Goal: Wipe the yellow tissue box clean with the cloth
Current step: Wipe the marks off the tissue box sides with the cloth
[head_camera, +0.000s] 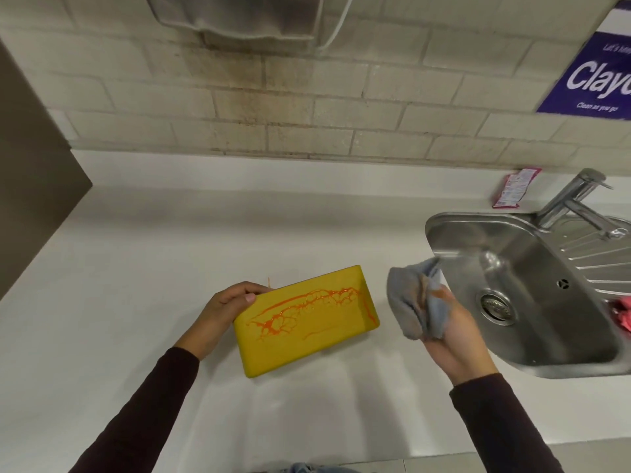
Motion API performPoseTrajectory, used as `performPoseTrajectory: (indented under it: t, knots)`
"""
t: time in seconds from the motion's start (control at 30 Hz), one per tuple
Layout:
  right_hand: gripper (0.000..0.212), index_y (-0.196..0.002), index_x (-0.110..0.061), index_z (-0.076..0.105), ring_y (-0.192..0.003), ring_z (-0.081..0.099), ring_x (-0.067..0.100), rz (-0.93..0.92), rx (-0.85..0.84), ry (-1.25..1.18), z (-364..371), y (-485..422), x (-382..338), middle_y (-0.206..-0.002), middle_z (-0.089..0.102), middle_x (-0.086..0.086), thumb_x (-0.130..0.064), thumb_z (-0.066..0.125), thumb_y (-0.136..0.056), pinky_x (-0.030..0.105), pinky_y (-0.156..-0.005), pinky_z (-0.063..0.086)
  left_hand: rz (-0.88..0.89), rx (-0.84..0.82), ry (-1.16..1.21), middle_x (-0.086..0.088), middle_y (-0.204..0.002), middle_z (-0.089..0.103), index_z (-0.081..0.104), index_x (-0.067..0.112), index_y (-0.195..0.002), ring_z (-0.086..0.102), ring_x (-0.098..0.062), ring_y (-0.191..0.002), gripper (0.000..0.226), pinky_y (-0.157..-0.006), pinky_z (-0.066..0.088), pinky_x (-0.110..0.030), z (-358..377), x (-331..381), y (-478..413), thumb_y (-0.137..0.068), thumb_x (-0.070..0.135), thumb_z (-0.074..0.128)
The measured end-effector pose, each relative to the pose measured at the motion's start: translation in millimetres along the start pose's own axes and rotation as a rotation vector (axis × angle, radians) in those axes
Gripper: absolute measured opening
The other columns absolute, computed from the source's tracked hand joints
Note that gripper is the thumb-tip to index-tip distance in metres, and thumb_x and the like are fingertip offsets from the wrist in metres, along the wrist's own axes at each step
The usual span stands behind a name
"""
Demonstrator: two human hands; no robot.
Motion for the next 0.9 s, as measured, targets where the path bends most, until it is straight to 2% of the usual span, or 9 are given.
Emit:
performPoseTrajectory:
  t: [0.07, 0.17, 0.27, 0.33, 0.43, 0.57, 0.7, 0.8, 0.9]
  knots:
    - [0.017, -0.108, -0.01, 0.055, -0.076, 0.066, 0.017, 0.014, 0.045, 0.11, 6, -7, 9, -0.09, 0.064, 0.011, -0.02, 0.046, -0.097, 0.025, -0.057, 0.055, -0.001, -0.008, -0.002, 0.011, -0.096, 0.072, 0.072, 0.033, -0.089, 0.065, -0.008, -0.09, 0.024, -0.082, 0.047, -0.03, 0, 1, -1, -0.075, 0.038, 0.052]
    - [0.017, -0.107, -0.019, 0.044, -0.078, 0.062, 0.021, -0.051, 0.103, 0.294, 23, -14, 20, -0.091, 0.063, 0.012, -0.013, 0.053, -0.094, 0.024, -0.056, 0.054, -0.001, -0.025, -0.002, 0.012, -0.097, 0.072, 0.072, 0.034, -0.09, 0.065, -0.007, -0.09, 0.028, -0.081, 0.048, -0.028, 0, 2, 0, -0.071, 0.045, 0.054]
    - [0.015, -0.091, -0.025, 0.047, -0.088, 0.06, 0.023, -0.196, 0.157, 0.529, 31, -18, 25, -0.101, 0.059, 0.011, -0.014, 0.058, -0.091, 0.033, -0.075, 0.051, -0.002, -0.02, 0.007, 0.009, -0.096, 0.073, 0.073, 0.034, -0.089, 0.065, -0.01, -0.091, 0.024, -0.08, 0.048, -0.027, 0, 3, 0, -0.075, 0.038, 0.054]
    - [0.01, -0.093, -0.025, 0.057, -0.097, 0.06, 0.018, -0.261, 0.12, 0.644, 31, -15, 27, -0.112, 0.057, 0.01, -0.016, 0.055, -0.092, 0.034, -0.085, 0.049, -0.002, -0.008, 0.015, 0.008, -0.095, 0.073, 0.073, 0.034, -0.088, 0.065, -0.011, -0.09, 0.027, -0.079, 0.048, -0.026, 0, 3, 1, -0.07, 0.045, 0.056]
    - [0.022, -0.111, -0.027, 0.056, -0.111, 0.053, 0.008, -0.318, 0.004, 0.655, 28, -7, 35, -0.122, 0.053, 0.003, -0.013, 0.048, -0.096, 0.024, -0.093, 0.044, 0.003, -0.005, 0.02, 0.012, -0.094, 0.073, 0.073, 0.035, -0.086, 0.066, -0.006, -0.087, 0.033, -0.077, 0.049, -0.024, 0, 2, 1, -0.063, 0.052, 0.056]
    - [0.056, -0.141, -0.024, 0.029, -0.111, 0.044, -0.018, -0.304, -0.081, 0.672, 24, -4, 45, -0.129, 0.043, -0.019, -0.014, 0.056, -0.092, 0.003, -0.086, 0.04, 0.016, -0.013, 0.01, 0.016, -0.097, 0.072, 0.073, 0.038, -0.087, 0.065, -0.003, -0.089, 0.033, -0.075, 0.048, -0.02, 0, 1, 2, -0.064, 0.052, 0.055]
    - [0.057, -0.141, -0.021, 0.03, -0.107, 0.045, -0.018, -0.404, -0.018, 0.79, 27, -11, 49, -0.126, 0.045, -0.016, -0.015, 0.058, -0.092, -0.004, -0.083, 0.034, 0.022, -0.005, 0.018, 0.014, -0.101, 0.072, 0.073, 0.036, -0.089, 0.064, -0.005, -0.094, 0.031, -0.079, 0.048, -0.024, 0, -1, 5, -0.066, 0.05, 0.056]
    - [0.051, -0.13, -0.034, 0.042, -0.112, 0.046, -0.015, -0.569, -0.024, 0.864, 34, -10, 52, -0.125, 0.051, -0.015, -0.002, 0.054, -0.092, 0.001, -0.089, 0.034, 0.015, -0.014, 0.033, 0.016, -0.101, 0.072, 0.073, 0.037, -0.089, 0.065, -0.003, -0.092, 0.022, -0.077, 0.049, -0.022, 2, -2, 6, -0.074, 0.037, 0.056]
    - [0.06, -0.137, -0.026, 0.036, -0.133, 0.034, 0.004, -0.618, -0.114, 0.93, 37, -8, 56, -0.145, 0.04, 0.001, 0.009, 0.049, -0.09, 0.016, -0.107, 0.029, 0.006, -0.025, 0.065, 0.016, -0.1, 0.072, 0.073, 0.037, -0.089, 0.066, -0.003, -0.09, 0.024, -0.075, 0.053, -0.019, 3, -2, 9, -0.07, 0.041, 0.06]
Point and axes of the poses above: each hand's wrist, its own y-axis away from the middle knuckle, its own z-axis out of the palm, x = y × z, the point moved 1 cm from there along -y, towards the middle knuckle
